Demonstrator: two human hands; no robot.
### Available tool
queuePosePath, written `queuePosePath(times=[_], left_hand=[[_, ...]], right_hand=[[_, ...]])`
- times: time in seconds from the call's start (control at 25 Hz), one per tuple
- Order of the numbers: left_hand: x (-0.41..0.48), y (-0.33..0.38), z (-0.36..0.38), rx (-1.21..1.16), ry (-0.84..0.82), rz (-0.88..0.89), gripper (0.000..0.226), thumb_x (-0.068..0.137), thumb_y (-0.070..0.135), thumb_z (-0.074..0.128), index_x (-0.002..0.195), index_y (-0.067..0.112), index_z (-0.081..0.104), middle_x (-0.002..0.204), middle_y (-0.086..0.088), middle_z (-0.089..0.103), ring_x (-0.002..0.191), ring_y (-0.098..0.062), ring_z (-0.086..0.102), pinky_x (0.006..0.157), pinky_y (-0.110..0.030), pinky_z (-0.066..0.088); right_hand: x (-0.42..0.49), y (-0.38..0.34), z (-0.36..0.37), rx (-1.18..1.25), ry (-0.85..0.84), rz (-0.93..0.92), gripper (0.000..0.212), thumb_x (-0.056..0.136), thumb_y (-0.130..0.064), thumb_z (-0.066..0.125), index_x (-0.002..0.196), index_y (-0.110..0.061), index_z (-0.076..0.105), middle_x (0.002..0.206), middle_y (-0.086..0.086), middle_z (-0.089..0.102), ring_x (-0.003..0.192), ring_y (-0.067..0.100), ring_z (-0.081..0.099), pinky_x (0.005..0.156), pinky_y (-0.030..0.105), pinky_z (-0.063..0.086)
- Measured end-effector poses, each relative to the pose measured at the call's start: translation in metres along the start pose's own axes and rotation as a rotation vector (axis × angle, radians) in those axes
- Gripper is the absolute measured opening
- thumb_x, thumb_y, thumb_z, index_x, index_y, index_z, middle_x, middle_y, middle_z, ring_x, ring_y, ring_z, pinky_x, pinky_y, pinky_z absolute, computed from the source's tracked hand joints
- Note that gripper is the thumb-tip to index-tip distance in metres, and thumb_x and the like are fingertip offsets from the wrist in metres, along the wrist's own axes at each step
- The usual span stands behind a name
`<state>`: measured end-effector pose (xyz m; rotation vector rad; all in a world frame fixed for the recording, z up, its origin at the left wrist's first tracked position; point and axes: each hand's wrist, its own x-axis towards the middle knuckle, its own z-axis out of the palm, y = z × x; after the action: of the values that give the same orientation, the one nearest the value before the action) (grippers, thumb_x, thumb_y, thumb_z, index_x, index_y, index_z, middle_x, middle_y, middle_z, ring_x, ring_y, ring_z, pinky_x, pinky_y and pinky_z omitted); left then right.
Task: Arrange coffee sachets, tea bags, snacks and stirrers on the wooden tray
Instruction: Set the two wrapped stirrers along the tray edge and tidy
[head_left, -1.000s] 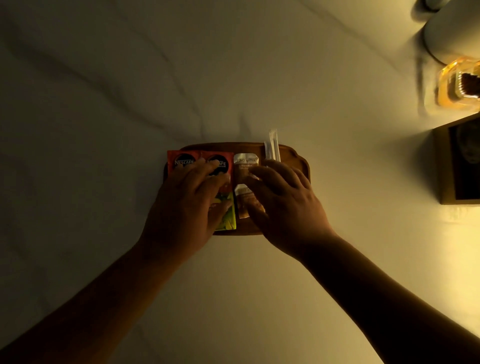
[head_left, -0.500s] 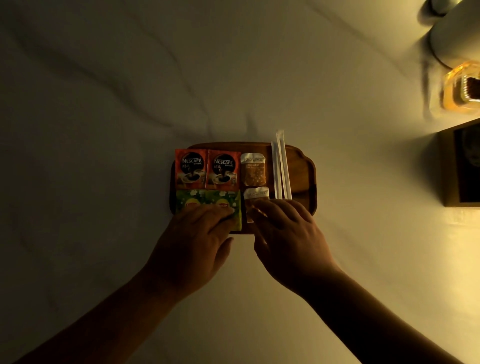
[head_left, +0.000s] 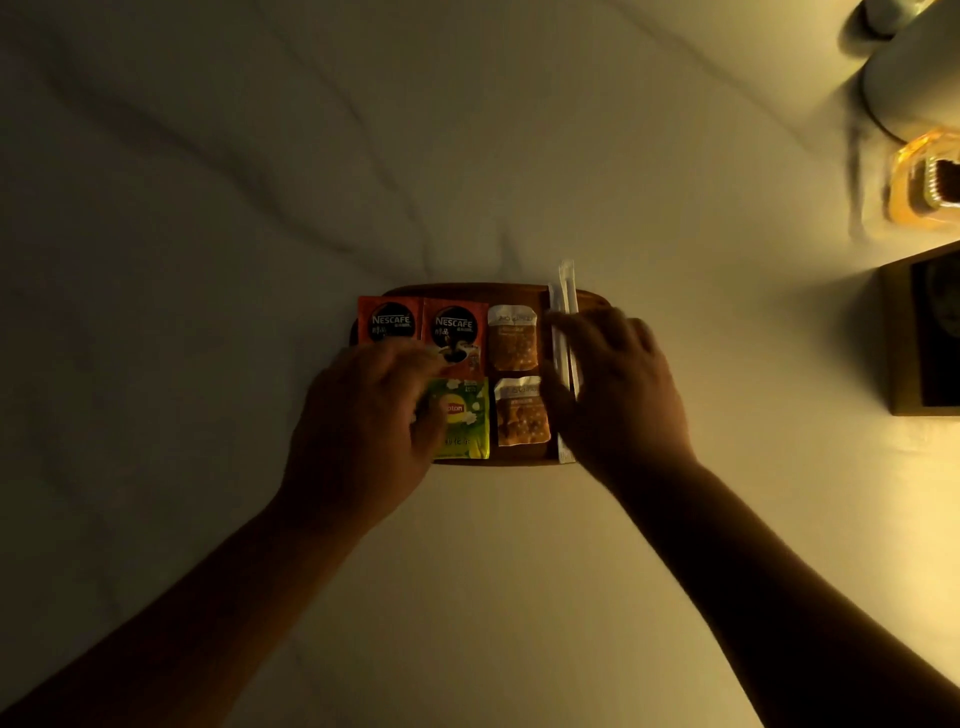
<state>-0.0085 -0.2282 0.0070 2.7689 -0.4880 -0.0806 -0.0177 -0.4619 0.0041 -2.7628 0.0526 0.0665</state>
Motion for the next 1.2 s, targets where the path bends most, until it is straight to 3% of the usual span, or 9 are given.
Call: queuePosePath(times=[0.16, 0.24, 0.36, 0.6, 0.72, 0.8, 0.92, 1.12, 1.2], left_hand=[[0.007, -0.038, -0.008, -0.162, 0.037, -0.540, 0.039, 0.096, 0.040, 0.056, 0.126, 0.017, 0.064, 0.122, -0.011, 0.063, 0.110, -0.029, 0.060, 0.084, -0.035, 0.044], [0.009, -0.054, -0.006, -0.278, -0.042, -0.653, 0.038, 0.099, 0.041, 0.053, 0.127, 0.018, 0.066, 0.121, -0.010, 0.069, 0.103, -0.025, 0.063, 0.084, -0.034, 0.044], [0.012, -0.061, -0.004, -0.459, -0.104, -0.691, 0.034, 0.101, 0.040, 0.053, 0.124, 0.020, 0.069, 0.108, -0.002, 0.073, 0.090, -0.016, 0.063, 0.078, -0.031, 0.046], [0.023, -0.059, -0.007, -0.390, -0.112, -0.610, 0.033, 0.103, 0.036, 0.050, 0.120, 0.018, 0.070, 0.080, 0.021, 0.056, 0.075, 0.003, 0.052, 0.064, -0.022, 0.038], [0.043, -0.039, -0.011, -0.354, -0.128, -0.505, 0.035, 0.103, 0.036, 0.048, 0.117, 0.013, 0.071, 0.084, 0.007, 0.066, 0.072, -0.009, 0.054, 0.066, -0.027, 0.037], [0.065, -0.016, -0.010, -0.351, -0.154, -0.434, 0.038, 0.099, 0.038, 0.047, 0.114, 0.013, 0.072, 0.104, -0.011, 0.073, 0.084, -0.019, 0.055, 0.077, -0.030, 0.037], [0.106, 0.036, 0.007, -0.313, -0.262, -0.297, 0.050, 0.092, 0.042, 0.040, 0.121, 0.015, 0.070, 0.124, -0.013, 0.070, 0.105, -0.029, 0.062, 0.084, -0.031, 0.036], [0.171, 0.144, 0.049, -0.251, -0.361, -0.055, 0.047, 0.091, 0.041, 0.042, 0.099, 0.003, 0.068, 0.096, -0.022, 0.069, 0.082, -0.034, 0.061, 0.075, -0.047, 0.051], [0.195, 0.188, 0.068, -0.232, -0.387, 0.035, 0.040, 0.095, 0.038, 0.043, 0.095, 0.006, 0.068, 0.086, -0.015, 0.067, 0.078, -0.034, 0.061, 0.068, -0.041, 0.050]], right_hand=[[-0.003, 0.038, -0.008, 0.273, 0.061, 0.453, 0.043, 0.094, -0.040, 0.061, 0.135, -0.028, 0.054, 0.118, -0.006, 0.061, 0.089, 0.009, 0.064, 0.063, 0.022, 0.055], [-0.013, 0.049, -0.007, 0.382, 0.025, 0.547, 0.034, 0.095, -0.034, 0.061, 0.128, -0.027, 0.060, 0.102, -0.012, 0.067, 0.076, 0.003, 0.066, 0.054, 0.011, 0.051], [-0.022, 0.055, -0.005, 0.470, -0.023, 0.581, 0.023, 0.097, -0.029, 0.060, 0.118, -0.027, 0.067, 0.092, -0.012, 0.071, 0.069, 0.005, 0.070, 0.053, 0.015, 0.053], [-0.025, 0.063, -0.009, 0.536, -0.056, 0.643, 0.013, 0.095, -0.024, 0.064, 0.106, -0.025, 0.071, 0.089, -0.008, 0.073, 0.071, 0.009, 0.070, 0.059, 0.024, 0.057], [-0.046, 0.074, -0.017, 0.607, -0.049, 0.692, 0.009, 0.095, -0.024, 0.064, 0.103, -0.026, 0.069, 0.084, -0.007, 0.073, 0.063, 0.005, 0.071, 0.048, 0.016, 0.053], [-0.066, 0.084, -0.022, 0.661, -0.025, 0.752, 0.008, 0.095, -0.023, 0.064, 0.102, -0.026, 0.067, 0.081, -0.007, 0.073, 0.063, -0.001, 0.070, 0.045, 0.013, 0.051], [-0.100, 0.108, -0.033, 0.758, 0.050, 0.888, 0.007, 0.095, -0.024, 0.066, 0.102, -0.024, 0.067, 0.076, -0.005, 0.075, 0.063, 0.003, 0.072, 0.047, 0.016, 0.054], [-0.154, 0.144, -0.051, 1.007, 0.174, 1.098, 0.007, 0.096, -0.020, 0.065, 0.102, -0.020, 0.069, 0.077, -0.007, 0.078, 0.069, 0.015, 0.077, 0.057, 0.024, 0.060], [-0.171, 0.155, -0.055, 1.138, 0.215, 1.147, 0.009, 0.096, -0.017, 0.065, 0.104, -0.017, 0.070, 0.081, 0.001, 0.079, 0.075, 0.022, 0.078, 0.063, 0.029, 0.062]])
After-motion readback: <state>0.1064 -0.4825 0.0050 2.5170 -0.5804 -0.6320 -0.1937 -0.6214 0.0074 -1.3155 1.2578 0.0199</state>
